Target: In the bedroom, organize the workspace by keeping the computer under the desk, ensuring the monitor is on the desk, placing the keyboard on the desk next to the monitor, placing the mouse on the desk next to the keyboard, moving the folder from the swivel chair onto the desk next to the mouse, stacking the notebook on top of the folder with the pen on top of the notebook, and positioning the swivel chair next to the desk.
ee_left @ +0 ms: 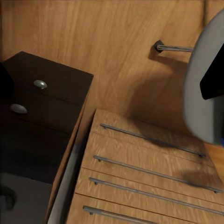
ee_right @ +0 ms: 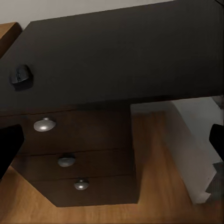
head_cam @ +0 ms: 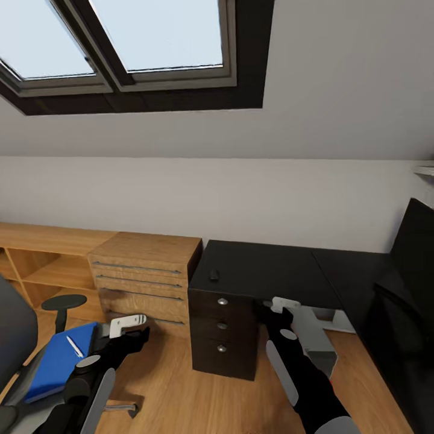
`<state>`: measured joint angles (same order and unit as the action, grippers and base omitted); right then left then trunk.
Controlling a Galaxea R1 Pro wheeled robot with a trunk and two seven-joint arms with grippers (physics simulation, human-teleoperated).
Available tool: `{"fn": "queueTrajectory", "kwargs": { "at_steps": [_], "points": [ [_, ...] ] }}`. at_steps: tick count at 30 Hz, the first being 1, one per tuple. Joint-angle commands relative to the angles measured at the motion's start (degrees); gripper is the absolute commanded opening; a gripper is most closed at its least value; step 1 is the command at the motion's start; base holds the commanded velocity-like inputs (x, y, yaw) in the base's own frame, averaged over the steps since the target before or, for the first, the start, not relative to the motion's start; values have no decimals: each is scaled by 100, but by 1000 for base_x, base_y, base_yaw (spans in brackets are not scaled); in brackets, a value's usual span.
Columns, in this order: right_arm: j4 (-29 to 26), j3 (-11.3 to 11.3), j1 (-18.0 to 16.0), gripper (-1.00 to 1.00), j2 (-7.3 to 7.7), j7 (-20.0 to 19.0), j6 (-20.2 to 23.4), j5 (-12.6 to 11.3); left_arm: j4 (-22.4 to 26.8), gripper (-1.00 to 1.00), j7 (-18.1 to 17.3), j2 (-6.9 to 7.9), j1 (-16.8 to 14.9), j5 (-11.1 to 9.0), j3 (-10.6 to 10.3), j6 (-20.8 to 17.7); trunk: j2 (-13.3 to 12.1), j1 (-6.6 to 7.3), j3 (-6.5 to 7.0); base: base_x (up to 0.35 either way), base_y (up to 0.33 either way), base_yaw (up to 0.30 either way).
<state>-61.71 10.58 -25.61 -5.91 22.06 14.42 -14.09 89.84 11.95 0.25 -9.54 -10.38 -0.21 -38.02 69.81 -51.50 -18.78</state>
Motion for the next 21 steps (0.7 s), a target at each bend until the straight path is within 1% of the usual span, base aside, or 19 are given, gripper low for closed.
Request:
{"fn": "queueTrajectory", "kwargs": {
  "at_steps": [1,13,21],
  "points": [
    [-8,14,-5,100,2,44,22,-41,7,100,43,3,-4,-61,-4,-22,5,1,-7,-214,0,-47],
    [-8,5,-5,100,28,42,9,-38,7,100,44,1,-4,-58,-5,-30,5,1,-6,-318,0,-8],
    [-23,17,-5,100,10,35,6,-40,7,100,44,7,-4,-61,3,-30,5,1,-6,-338,-6,0]
  ]
}}
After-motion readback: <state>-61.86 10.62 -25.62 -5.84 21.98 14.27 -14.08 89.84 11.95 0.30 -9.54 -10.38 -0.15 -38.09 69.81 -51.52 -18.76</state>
